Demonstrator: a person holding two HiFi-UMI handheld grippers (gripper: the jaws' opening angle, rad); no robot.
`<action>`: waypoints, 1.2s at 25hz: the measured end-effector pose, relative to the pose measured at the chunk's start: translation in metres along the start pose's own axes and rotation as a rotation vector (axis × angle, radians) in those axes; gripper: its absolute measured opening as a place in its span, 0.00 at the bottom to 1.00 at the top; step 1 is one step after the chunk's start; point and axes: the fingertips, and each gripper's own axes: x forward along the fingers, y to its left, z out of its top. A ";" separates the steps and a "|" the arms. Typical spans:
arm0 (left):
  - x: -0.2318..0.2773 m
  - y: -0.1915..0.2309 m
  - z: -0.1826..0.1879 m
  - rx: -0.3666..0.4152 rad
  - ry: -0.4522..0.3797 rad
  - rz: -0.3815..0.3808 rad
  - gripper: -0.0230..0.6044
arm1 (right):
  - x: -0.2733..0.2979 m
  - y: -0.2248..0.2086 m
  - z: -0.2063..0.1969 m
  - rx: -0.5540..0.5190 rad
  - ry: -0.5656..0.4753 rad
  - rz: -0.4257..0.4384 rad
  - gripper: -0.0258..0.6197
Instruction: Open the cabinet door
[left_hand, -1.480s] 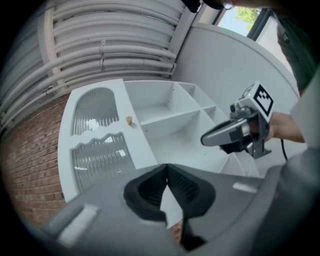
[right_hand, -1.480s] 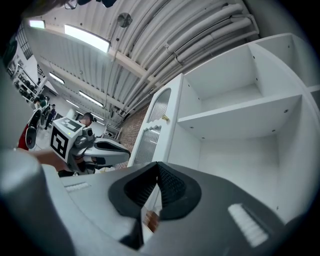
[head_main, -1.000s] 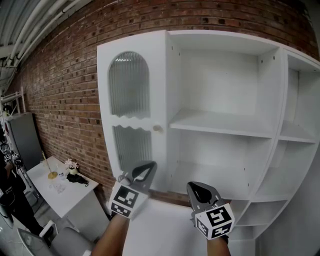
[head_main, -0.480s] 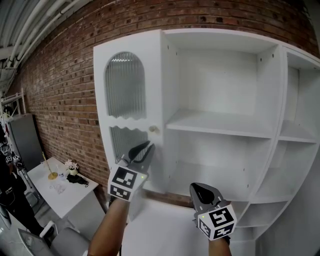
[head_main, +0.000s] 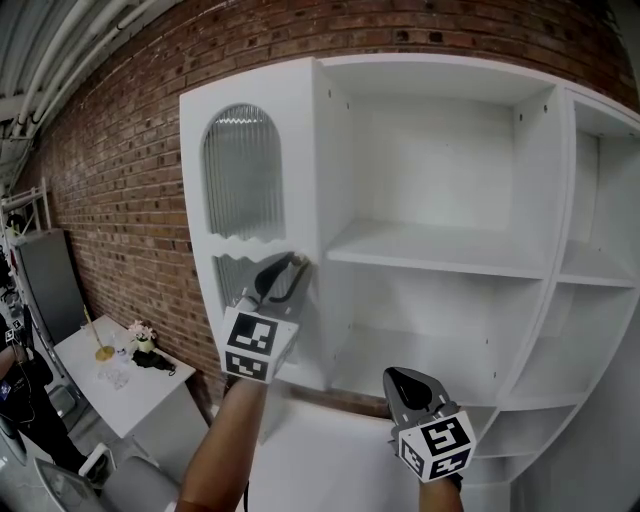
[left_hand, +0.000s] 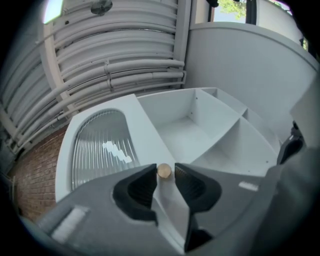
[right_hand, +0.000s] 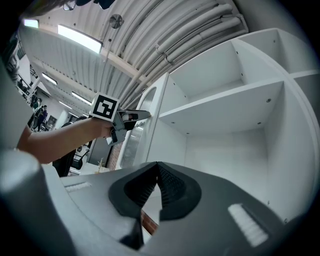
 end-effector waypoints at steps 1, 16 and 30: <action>0.002 0.001 0.001 0.002 -0.003 0.007 0.20 | -0.001 -0.001 0.000 0.001 0.000 -0.001 0.05; -0.039 0.007 0.019 -0.014 -0.007 -0.003 0.15 | -0.016 0.008 0.011 0.002 -0.022 0.043 0.05; -0.144 0.043 0.052 -0.044 -0.007 0.077 0.17 | -0.023 0.072 0.022 0.019 -0.036 0.182 0.05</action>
